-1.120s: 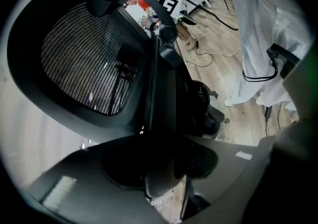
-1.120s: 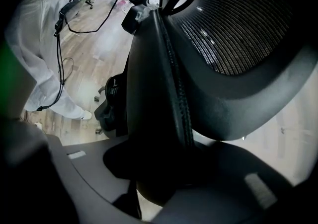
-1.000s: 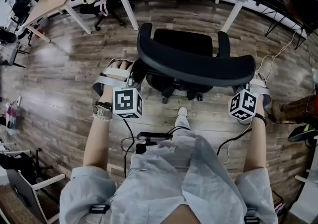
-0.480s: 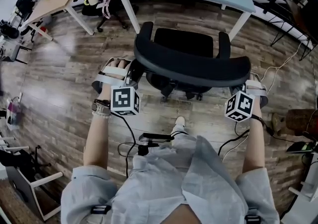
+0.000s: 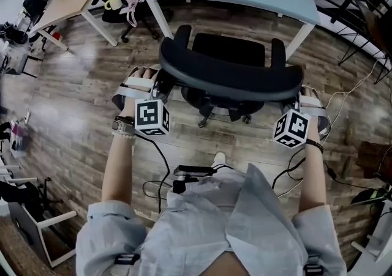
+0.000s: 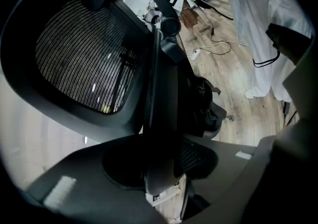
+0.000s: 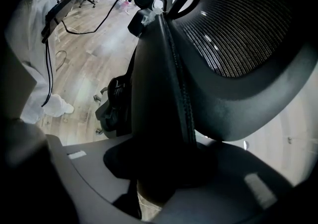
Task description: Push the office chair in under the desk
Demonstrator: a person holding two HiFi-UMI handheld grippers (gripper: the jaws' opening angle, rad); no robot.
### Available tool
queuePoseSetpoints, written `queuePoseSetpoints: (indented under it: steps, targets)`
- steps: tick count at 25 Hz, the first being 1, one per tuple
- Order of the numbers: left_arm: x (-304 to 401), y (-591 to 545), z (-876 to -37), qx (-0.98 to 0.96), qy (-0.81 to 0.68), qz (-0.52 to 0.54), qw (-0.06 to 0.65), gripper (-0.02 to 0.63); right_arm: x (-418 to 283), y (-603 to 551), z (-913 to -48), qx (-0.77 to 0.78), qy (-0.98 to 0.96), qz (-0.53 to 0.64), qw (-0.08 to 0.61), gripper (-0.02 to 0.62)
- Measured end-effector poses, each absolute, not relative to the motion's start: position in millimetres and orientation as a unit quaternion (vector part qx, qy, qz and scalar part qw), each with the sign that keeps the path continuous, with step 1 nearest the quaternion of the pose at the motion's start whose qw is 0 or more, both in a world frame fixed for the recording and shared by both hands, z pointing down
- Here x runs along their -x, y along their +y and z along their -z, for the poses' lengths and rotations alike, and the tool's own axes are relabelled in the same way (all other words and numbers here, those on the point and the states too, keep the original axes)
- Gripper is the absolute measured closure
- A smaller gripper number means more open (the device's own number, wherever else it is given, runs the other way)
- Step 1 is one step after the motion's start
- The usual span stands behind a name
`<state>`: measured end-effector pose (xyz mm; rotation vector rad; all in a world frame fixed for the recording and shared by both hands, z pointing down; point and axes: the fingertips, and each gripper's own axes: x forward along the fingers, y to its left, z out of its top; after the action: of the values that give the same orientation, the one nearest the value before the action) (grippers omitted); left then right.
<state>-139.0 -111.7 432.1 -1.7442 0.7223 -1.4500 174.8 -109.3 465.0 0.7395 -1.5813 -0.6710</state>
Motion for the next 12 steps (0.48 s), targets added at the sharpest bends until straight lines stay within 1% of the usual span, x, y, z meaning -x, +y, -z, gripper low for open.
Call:
queuePoseSetpoints:
  steps: [12]
  targets:
    - [122.8, -158.1, -431.2, 0.676, 0.298, 0.566, 0.366, 0.436, -191.2, -163.1, -462.0, -0.324, -0.682, 0.295, 0.585, 0.431]
